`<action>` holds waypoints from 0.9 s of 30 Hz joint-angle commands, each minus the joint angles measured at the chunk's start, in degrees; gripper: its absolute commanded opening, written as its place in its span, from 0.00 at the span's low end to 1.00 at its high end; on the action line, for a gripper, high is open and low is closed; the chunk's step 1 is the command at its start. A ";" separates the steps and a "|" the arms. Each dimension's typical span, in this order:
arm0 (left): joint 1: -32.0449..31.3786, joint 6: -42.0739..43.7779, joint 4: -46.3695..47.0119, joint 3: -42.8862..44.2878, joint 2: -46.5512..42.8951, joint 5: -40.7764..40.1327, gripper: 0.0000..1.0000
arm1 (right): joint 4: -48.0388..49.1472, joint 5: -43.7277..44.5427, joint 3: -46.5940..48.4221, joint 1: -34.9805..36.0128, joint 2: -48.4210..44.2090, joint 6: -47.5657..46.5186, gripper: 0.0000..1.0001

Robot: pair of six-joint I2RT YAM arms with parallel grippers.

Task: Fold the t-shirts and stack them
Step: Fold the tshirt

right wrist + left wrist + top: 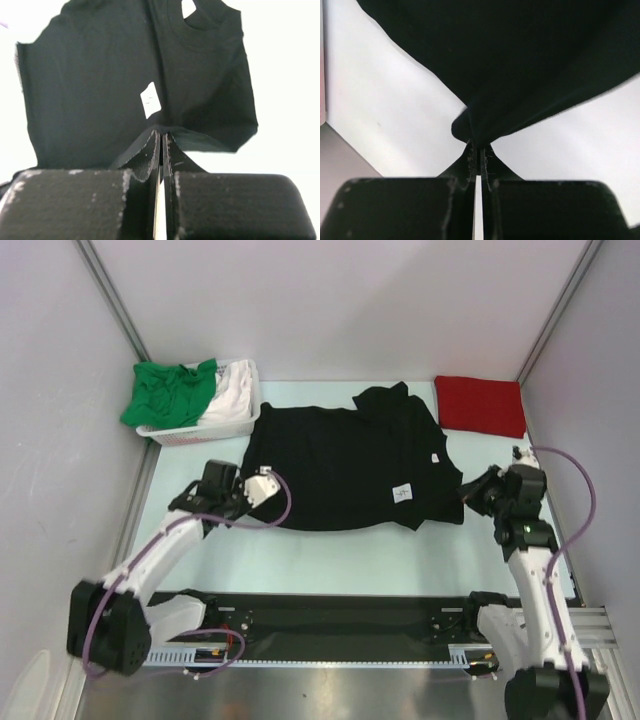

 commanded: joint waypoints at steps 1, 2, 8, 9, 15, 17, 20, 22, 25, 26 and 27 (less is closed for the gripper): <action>1.70 -3.53 5.64 6.28 9.34 0.65 0.00 | 14.39 2.15 4.55 2.95 9.39 -3.71 0.00; 2.40 -4.06 6.42 9.61 11.88 0.56 0.00 | 16.24 3.20 5.61 3.58 14.90 -4.77 0.00; 3.98 -4.50 8.10 19.29 24.12 -0.05 0.00 | 23.63 2.86 15.35 4.46 33.55 -9.78 0.00; 4.07 -4.50 8.02 20.27 26.65 -0.05 0.00 | 24.69 2.94 16.50 4.55 35.76 -10.31 0.00; 5.30 -5.29 6.87 24.23 33.87 -2.95 0.00 | 24.87 2.94 25.11 4.64 47.63 -12.77 0.00; 6.09 -5.73 7.05 24.93 36.07 -3.83 0.00 | 24.61 2.77 27.14 4.64 50.10 -13.47 0.00; 6.71 -6.78 6.52 26.42 39.05 -4.89 0.00 | 22.86 3.12 31.01 4.64 54.06 -14.35 0.00; 6.71 -7.57 6.52 27.13 40.03 -4.71 0.00 | 22.59 2.16 32.42 4.64 56.08 -14.53 0.00; 6.62 -9.41 6.61 28.80 41.35 -4.45 0.02 | 22.06 1.71 33.91 4.81 58.37 -14.88 0.00; 6.62 -9.94 6.78 29.15 41.61 -4.71 0.04 | 21.89 1.89 34.44 4.81 58.81 -14.88 0.00; 6.62 -10.38 6.96 29.33 41.97 -5.15 0.06 | 21.80 1.89 34.62 4.81 59.16 -14.88 0.00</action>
